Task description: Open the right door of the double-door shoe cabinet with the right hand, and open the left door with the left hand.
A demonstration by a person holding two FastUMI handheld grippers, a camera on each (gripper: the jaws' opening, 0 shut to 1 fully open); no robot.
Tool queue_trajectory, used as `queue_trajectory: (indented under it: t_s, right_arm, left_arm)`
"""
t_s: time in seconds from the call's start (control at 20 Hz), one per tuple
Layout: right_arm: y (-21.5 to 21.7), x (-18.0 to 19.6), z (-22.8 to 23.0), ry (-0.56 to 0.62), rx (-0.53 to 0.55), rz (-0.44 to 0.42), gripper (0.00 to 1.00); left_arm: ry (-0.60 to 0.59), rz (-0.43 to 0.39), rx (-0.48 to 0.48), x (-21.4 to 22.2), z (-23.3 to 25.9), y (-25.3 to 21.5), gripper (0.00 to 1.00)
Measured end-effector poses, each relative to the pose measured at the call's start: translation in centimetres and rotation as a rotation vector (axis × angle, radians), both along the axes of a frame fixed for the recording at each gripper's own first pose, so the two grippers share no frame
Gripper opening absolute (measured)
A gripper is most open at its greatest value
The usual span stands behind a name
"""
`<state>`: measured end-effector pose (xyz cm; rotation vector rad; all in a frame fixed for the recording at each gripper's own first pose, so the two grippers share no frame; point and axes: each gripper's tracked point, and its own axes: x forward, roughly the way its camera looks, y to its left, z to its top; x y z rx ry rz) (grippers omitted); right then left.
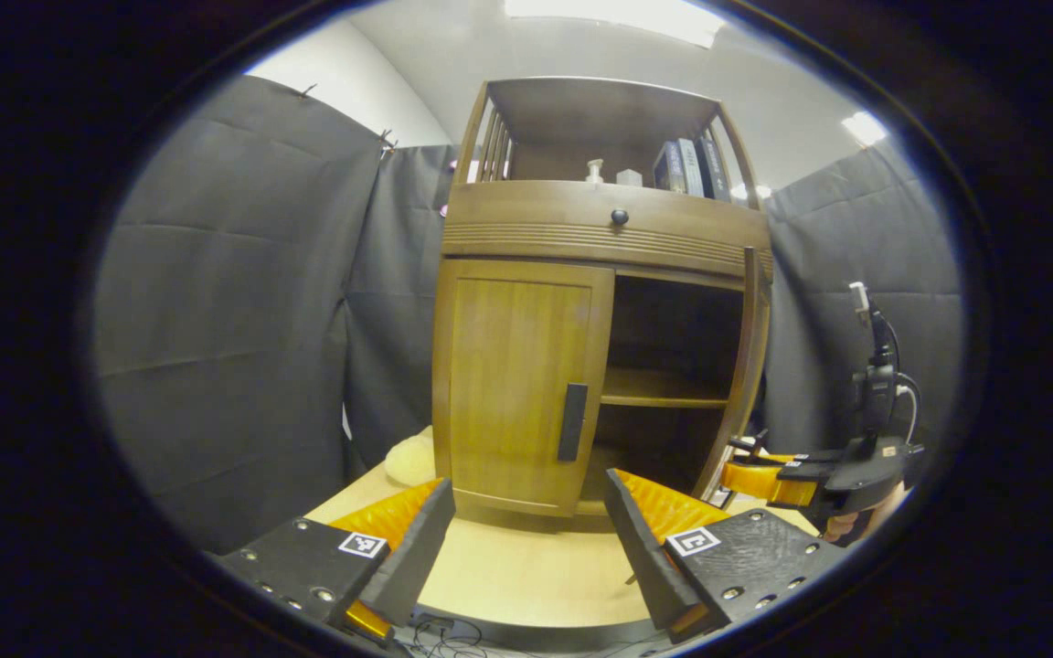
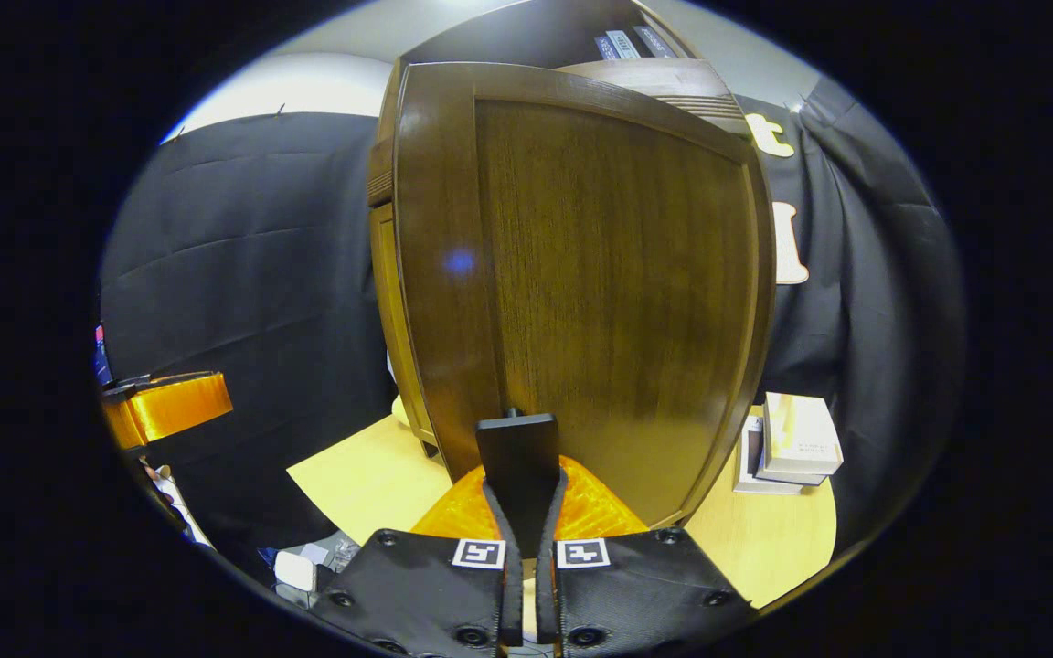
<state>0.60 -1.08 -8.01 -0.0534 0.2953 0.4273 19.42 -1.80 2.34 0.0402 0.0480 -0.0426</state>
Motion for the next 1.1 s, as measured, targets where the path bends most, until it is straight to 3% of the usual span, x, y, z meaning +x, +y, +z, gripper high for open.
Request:
queue_trajectory:
  t_s: [0.55, 0.6, 0.65, 0.7, 0.85, 1.1]
  right_arm:
    - [-5.0, -3.2, -1.0, -0.011, -0.007, -0.024, 0.03]
    - [-5.6, -3.4, -1.0, -0.019, -0.009, -0.023, 0.10]
    - [-6.3, -3.7, -1.1, -0.029, -0.008, -0.022, 0.10]
    - [-7.0, -3.9, -1.1, -0.040, -0.004, -0.024, 0.03]
    - [-9.1, -4.4, -1.3, -0.057, 0.013, -0.043, 0.07]
    - [-12.0, -4.7, -1.0, -0.075, 0.039, -0.062, 0.02]
  left_arm:
    - [-0.003, -0.009, 0.004, 0.9, -0.9, -3.5, 0.95]
    - [-0.005, -0.007, -0.004, 0.6, -0.9, -3.2, 0.96]
    - [-0.010, -0.010, -0.013, 0.2, -1.0, -3.6, 0.96]
    - [-0.016, -0.014, -0.016, 0.0, -1.2, -4.2, 0.96]
    - [-0.006, -0.025, 0.002, -1.2, -2.7, -5.7, 0.95]
    - [0.007, -0.051, 0.028, -1.7, -4.4, -8.3, 0.96]
